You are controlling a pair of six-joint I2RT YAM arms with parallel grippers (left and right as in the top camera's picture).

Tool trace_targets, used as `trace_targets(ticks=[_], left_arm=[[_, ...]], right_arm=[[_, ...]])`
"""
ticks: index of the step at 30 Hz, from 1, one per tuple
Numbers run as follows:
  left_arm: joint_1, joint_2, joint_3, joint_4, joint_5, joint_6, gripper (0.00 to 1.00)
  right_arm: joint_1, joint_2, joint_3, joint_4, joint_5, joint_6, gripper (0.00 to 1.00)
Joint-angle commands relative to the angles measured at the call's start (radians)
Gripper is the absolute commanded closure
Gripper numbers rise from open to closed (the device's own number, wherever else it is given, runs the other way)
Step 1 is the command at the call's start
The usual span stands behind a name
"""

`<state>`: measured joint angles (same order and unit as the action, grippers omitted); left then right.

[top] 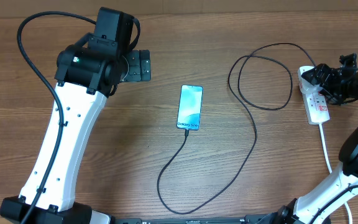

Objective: Plug charger to phone and switch on socket
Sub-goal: 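Press the orange switch beside the charger with the right gripper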

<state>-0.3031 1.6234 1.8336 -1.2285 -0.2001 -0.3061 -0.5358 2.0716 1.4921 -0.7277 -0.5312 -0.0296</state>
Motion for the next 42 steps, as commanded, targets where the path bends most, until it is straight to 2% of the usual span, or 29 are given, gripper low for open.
trace_targets(ticks=[1,7,42], left_arm=[[0.002,-0.009,0.021,-0.002,-0.02,0.018,0.0],[0.002,-0.009,0.021,-0.002,-0.02,0.018,0.0],[0.002,-0.009,0.021,-0.002,-0.02,0.018,0.01]], right_arm=[[0.013,0.015,0.0,-0.011,-0.001,-0.006,0.02],[0.013,0.015,0.0,-0.011,0.048,-0.006,0.02],[0.048,0.018,-0.001,-0.045,0.04,0.006,0.02]])
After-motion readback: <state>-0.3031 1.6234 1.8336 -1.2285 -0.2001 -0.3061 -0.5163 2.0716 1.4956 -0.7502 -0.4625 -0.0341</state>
